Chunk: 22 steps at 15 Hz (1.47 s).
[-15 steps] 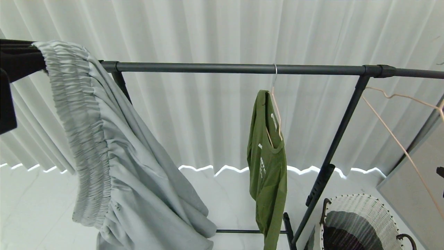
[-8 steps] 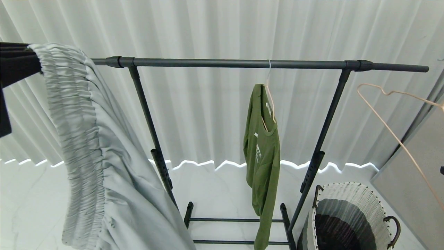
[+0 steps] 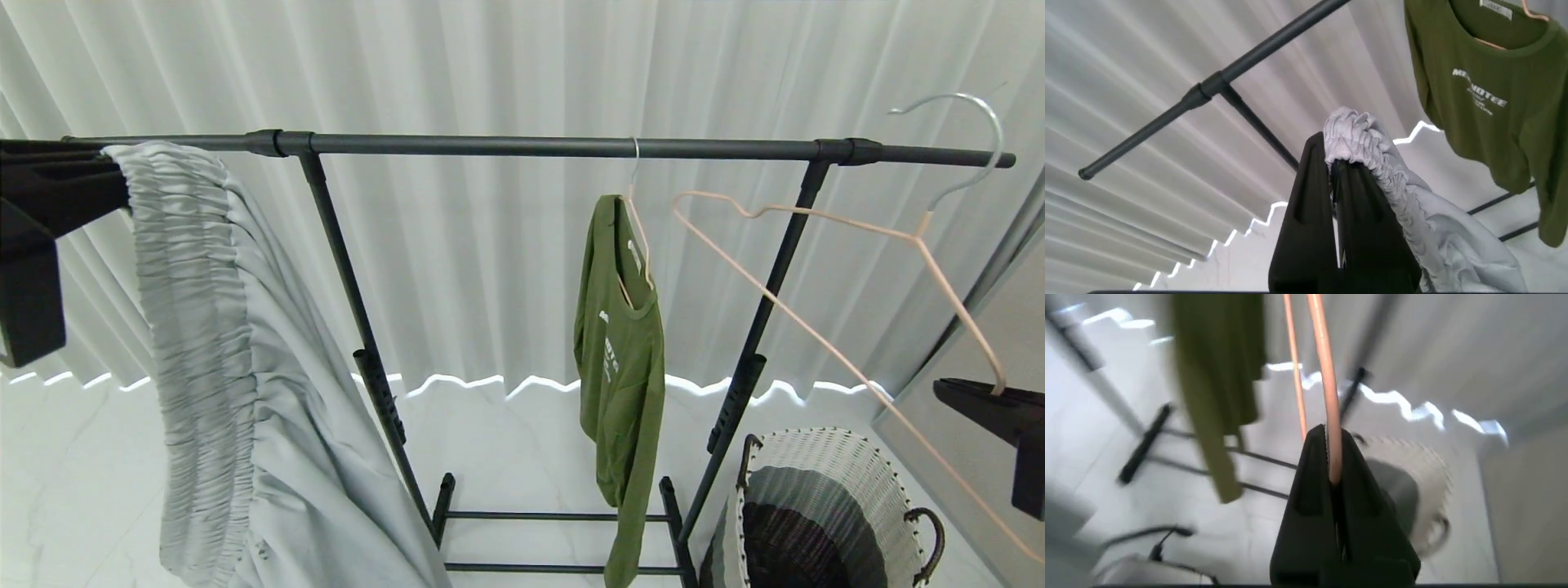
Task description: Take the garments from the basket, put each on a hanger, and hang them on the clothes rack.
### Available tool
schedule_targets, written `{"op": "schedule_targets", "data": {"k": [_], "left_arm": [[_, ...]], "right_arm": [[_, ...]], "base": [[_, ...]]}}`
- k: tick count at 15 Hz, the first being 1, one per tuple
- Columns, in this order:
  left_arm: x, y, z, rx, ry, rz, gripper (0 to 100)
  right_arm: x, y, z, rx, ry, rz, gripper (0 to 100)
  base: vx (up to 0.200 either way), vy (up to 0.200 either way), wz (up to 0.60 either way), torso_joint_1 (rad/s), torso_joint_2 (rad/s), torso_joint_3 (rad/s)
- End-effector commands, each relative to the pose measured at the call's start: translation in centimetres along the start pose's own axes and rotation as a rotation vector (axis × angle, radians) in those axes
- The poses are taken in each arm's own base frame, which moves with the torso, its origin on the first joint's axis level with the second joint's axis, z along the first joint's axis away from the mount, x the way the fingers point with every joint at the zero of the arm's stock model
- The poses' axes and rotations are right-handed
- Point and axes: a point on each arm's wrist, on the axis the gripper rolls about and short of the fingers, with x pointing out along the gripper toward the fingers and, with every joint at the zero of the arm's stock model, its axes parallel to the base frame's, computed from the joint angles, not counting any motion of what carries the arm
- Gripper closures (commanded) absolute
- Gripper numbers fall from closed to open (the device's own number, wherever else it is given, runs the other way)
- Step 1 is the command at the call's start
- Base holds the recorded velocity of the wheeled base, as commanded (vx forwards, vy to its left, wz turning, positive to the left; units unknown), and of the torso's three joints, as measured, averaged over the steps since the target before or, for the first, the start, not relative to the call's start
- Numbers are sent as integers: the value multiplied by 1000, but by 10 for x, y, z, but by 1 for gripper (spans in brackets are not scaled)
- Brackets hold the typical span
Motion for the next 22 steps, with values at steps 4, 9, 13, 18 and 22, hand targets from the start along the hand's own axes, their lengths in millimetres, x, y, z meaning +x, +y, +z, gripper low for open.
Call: {"op": "schedule_targets", "data": {"k": [4,9,13,18,22], "left_arm": [[3,-6,-5,19,21,-12,100],[18,-9,-18,48,118,38,100],[43,-4,-30,36,250,143,100],[75,-19,-33,-143,312,157,100],[95,-15,-17,-282,288,208,100]], "right_arm": [[6,36,0,-116,14,233,100],[-4,73,-3,-210,16,475,100],[-5,95,-1,-247,26,575,100],[-19,115,4,-205,25,698,100],[-23,123,3,-141,62,740,100]], "base": [[0,0,0,0,0,0],[0,0,0,0,0,0],[0,0,0,0,0,0],[0,0,0,0,0,0],[0,0,0,0,0,0]]}}
